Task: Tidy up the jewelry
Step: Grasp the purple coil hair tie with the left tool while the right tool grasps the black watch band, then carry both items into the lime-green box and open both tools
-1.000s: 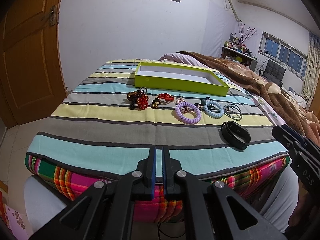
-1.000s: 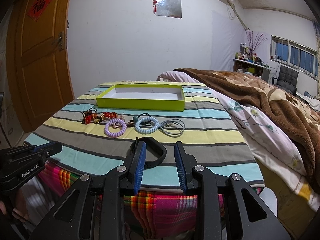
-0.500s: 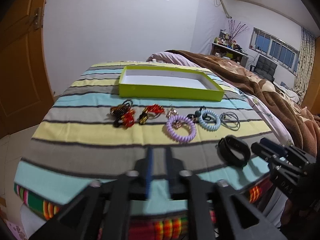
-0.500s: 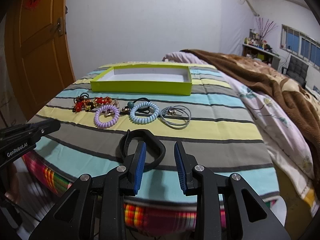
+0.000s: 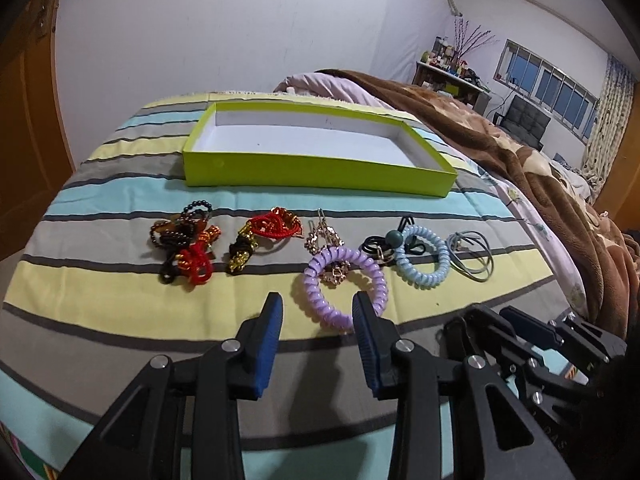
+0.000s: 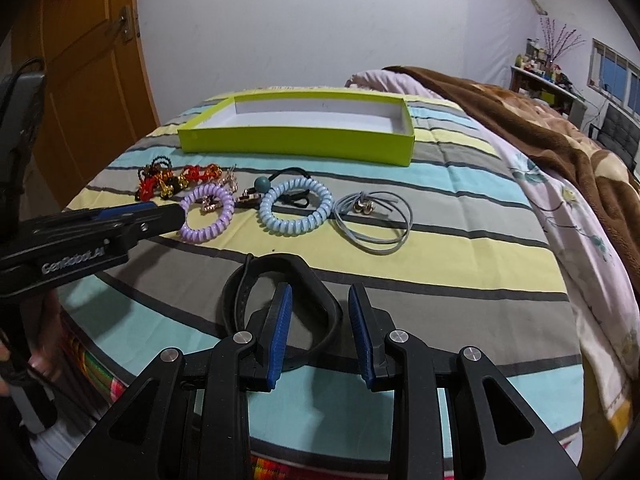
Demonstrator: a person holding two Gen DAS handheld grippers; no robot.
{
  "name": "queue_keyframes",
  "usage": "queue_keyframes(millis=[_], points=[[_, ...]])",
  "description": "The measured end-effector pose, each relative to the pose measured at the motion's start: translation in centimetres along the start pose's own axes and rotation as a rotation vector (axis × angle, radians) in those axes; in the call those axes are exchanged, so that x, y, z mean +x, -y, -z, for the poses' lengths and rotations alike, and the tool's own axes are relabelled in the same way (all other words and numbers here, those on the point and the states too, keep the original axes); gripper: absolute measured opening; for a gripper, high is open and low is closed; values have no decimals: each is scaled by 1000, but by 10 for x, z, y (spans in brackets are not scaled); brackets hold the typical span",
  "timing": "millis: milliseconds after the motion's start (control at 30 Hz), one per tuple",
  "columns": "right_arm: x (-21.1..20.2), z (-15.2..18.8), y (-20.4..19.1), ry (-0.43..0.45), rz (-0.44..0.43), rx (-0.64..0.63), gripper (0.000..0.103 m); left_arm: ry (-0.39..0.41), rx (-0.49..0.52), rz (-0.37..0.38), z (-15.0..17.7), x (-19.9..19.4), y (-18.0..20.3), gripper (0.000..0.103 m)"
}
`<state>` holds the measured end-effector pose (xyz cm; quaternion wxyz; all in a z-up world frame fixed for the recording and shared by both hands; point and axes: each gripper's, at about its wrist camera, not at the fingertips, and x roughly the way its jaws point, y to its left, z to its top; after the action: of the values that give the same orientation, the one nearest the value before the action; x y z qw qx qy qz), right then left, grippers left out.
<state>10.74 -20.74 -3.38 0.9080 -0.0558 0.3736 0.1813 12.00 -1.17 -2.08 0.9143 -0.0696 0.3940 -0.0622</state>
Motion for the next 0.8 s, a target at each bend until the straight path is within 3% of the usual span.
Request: queue_keyframes(millis=[100,267,367,800], points=[[3,-2,2,-13,-9,1,30,-19,-3,-6,-3,7,-2,37],[6,-5,0,-21,-19,-2,20,-37,5,-37,-7,16,-1,17],[6,-6,3,-23,-26,10,16,-36,29,-54,-9,17,1,11],[-6,-8,11,11,-39,63,12,2,22,-32,-10,-6,-5,10]])
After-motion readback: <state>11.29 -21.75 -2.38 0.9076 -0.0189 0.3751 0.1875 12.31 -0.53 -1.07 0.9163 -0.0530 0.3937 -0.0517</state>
